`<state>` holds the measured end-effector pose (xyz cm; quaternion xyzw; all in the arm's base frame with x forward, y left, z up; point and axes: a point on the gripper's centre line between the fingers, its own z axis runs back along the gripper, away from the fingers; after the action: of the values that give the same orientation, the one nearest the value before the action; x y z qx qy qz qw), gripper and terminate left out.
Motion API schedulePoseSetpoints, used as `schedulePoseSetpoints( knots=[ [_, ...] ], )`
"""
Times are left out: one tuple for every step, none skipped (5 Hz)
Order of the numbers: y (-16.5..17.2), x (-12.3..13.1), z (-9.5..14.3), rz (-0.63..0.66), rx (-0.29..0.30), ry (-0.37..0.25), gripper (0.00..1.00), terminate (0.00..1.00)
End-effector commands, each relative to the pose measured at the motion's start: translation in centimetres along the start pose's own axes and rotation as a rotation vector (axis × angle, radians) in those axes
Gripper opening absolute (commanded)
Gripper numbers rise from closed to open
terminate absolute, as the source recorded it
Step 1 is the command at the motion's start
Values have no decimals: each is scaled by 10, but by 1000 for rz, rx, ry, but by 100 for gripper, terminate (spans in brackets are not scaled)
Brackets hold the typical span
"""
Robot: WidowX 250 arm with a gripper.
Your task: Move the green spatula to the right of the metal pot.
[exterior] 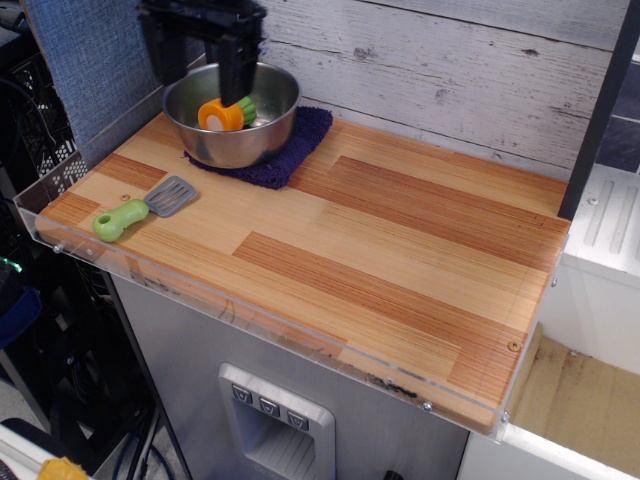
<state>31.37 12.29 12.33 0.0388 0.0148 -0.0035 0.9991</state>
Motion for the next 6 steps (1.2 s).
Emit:
schedulePoseSetpoints(
  knots=[
    [51, -29, -21, 73, 37, 16, 100, 0],
    [61, -31, -45, 67, 22, 59, 100, 0],
    [67, -37, -64, 36, 9, 84, 100, 0],
    [68, -45, -84, 20, 12, 128, 100, 0],
    [70, -49, -96, 18, 10, 159, 100, 0],
    [68, -55, -104, 18, 7, 181, 100, 0]
  ],
)
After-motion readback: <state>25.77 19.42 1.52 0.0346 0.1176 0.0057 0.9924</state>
